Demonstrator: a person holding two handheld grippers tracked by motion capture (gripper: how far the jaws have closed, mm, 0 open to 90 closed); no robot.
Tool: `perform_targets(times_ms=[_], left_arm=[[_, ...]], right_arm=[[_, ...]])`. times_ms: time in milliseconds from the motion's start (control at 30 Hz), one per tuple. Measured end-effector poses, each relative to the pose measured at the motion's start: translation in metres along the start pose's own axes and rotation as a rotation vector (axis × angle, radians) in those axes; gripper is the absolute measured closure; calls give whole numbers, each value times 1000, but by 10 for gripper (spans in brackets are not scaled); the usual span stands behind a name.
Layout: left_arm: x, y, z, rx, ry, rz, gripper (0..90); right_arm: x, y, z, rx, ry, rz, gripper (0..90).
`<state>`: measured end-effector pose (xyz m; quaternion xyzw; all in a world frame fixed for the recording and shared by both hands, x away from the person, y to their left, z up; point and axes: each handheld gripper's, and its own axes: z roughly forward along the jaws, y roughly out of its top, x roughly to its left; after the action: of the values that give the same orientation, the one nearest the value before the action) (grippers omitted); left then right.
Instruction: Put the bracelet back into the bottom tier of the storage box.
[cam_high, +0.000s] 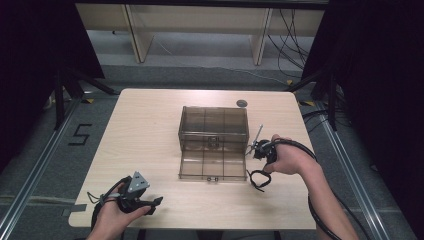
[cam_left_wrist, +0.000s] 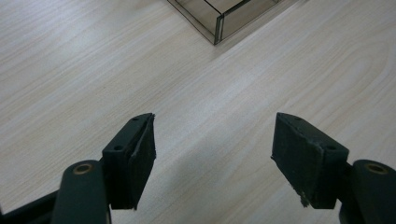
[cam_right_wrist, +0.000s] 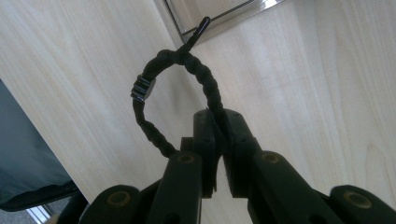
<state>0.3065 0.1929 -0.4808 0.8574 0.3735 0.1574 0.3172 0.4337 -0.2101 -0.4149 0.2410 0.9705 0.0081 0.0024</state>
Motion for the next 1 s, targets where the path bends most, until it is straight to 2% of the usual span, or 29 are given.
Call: perform_targets(times_ms=[100, 133, 167, 200, 333, 400, 433, 533, 767, 833, 867, 900, 933, 1000], left_arm=[[0, 0, 0, 2, 1, -2, 300], [0, 0, 0, -3, 1, -6, 300], [0, 0, 0, 3, -2, 6, 300], [0, 0, 0, 3, -3, 6, 299], [0, 0, 0, 2, -3, 5, 300], [0, 0, 0, 2, -3, 3, 300], [0, 0, 0, 2, -4, 5, 300], [0, 0, 0, 3, -6, 5, 300], [0, 0, 0, 1, -2, -1, 300], [0, 0, 0, -2, -4, 3, 300], [0, 0, 0, -5, -2, 4, 300], [0, 0, 1, -4, -6, -15, 300], [0, 0, 0, 2, -4, 6, 300], [0, 0, 0, -3, -5, 5, 300]], right_arm=[[-1, 1, -2, -2, -2, 3, 851], [-2, 1, -2, -5, 0, -14, 851], [-1, 2, -3, 0, -8, 10, 851], [-2, 2, -3, -5, -1, -9, 851], [-3, 5, -3, -1, -3, -10, 851], [-1, 6, -4, 0, -12, 6, 851], [-4, 6, -3, -6, -1, -16, 851], [-4, 8, -5, -4, -8, 2, 851], [-7, 11, -6, -7, -3, -10, 851], [-6, 12, -8, -5, -12, 8, 851], [-7, 12, -8, -7, -8, 1, 851], [-7, 13, -8, -5, -8, 1, 851], [-8, 13, -9, -5, -9, -1, 851], [-7, 14, -9, -3, -17, 3, 851]])
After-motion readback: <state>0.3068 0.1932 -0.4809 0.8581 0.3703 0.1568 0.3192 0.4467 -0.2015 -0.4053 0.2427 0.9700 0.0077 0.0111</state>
